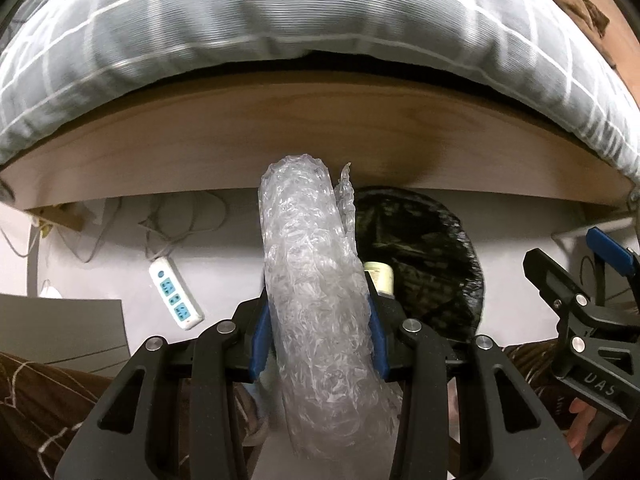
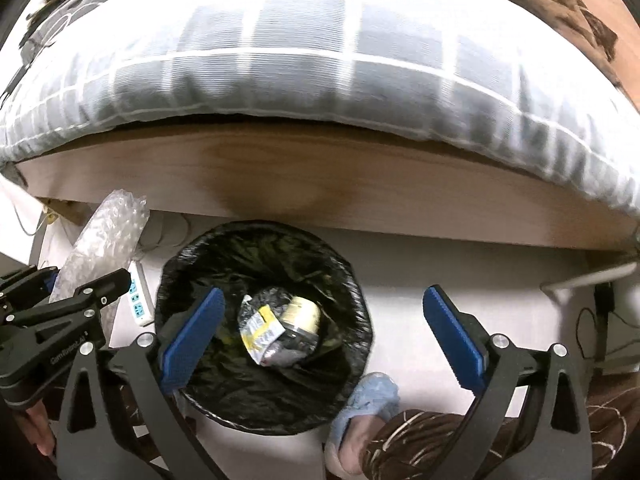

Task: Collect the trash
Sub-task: 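Open the right tool to drop the snack wrapper while the left tool drops the bubble wrap into the bin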

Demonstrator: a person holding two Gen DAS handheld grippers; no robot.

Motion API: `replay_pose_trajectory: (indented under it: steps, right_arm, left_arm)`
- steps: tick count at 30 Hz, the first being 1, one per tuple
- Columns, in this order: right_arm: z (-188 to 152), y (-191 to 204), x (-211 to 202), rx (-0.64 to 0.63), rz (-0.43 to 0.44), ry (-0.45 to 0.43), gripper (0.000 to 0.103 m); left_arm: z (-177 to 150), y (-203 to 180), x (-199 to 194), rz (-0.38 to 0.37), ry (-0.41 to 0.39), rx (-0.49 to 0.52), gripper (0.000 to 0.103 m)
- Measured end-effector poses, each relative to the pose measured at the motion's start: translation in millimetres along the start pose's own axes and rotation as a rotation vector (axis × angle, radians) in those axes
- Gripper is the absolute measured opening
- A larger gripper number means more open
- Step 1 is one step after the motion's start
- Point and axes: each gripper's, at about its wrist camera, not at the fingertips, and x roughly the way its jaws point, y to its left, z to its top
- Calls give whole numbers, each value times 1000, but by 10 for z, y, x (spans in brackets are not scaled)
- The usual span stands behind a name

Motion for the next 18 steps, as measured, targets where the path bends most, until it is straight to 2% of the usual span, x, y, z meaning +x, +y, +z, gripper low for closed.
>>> replay_pose_trajectory:
  steps: [9,18]
  right_arm:
    - [-142,-526,-58,78,-54,-18,95]
    - [-203,-780,-79,125,-74,-26,95]
  left_arm:
    - [5,-513,51,-32,10,76,39]
    - [19,-695,117,-46,11,109,41]
